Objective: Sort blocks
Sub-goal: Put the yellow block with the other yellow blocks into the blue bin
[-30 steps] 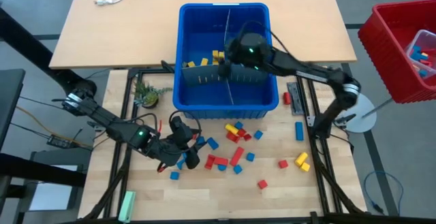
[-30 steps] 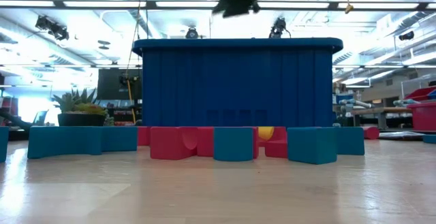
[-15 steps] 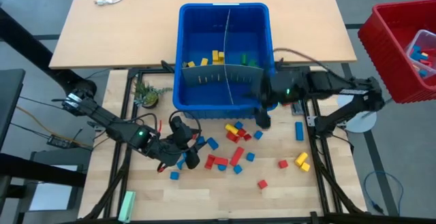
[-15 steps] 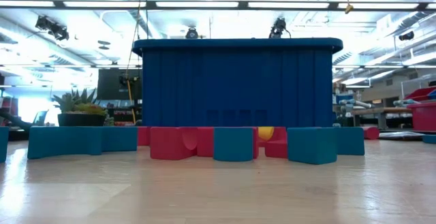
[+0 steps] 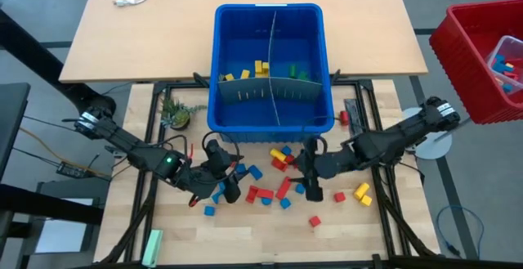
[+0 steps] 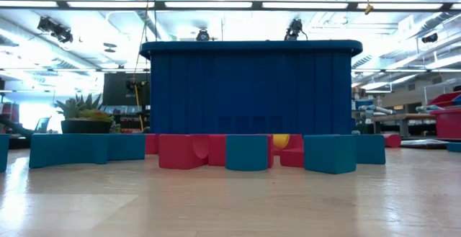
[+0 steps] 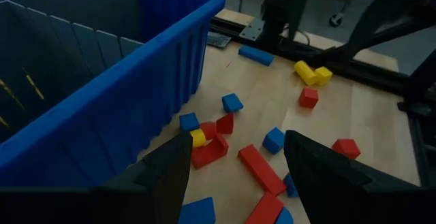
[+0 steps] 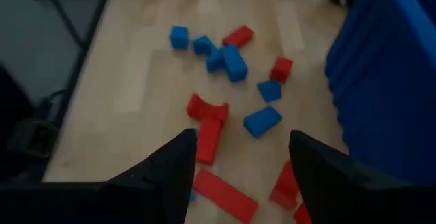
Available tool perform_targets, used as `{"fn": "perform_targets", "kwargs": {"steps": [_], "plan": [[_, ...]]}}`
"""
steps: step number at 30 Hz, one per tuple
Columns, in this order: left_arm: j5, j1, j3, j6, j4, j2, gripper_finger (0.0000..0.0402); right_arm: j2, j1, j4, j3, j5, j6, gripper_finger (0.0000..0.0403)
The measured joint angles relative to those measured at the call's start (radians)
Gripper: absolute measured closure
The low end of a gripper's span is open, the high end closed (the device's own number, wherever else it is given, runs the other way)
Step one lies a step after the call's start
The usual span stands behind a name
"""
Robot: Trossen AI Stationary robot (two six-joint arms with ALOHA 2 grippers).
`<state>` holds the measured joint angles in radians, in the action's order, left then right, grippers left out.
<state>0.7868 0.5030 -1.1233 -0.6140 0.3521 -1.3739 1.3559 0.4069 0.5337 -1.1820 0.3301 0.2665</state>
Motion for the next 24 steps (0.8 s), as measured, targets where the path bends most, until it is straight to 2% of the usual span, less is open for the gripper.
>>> {"fn": "perform_targets", "kwargs": {"steps": [9, 12, 17, 24], "plan": [[0.0, 0.0, 0.0, -0.002, -0.028, 0.0, 0.0159, 0.0, -0.026, -0.273, 0.295, 0.024, 0.1, 0.0188], [0.0, 0.0, 0.0, -0.019, -0.035, 0.0, 0.0158, 0.0, -0.057, -0.339, 0.364, 0.065, 0.103, 0.0192], [0.0, 0.0, 0.0, 0.0, -0.049, 0.0, 0.0158, 0.023, -0.139, -0.39, 0.423, 0.075, 0.123, 0.0201], [-0.001, 0.0, 0.0, 0.0, -0.051, 0.0, 0.0158, 0.168, -0.225, -0.456, 0.425, 0.029, 0.08, 0.0216]]}}
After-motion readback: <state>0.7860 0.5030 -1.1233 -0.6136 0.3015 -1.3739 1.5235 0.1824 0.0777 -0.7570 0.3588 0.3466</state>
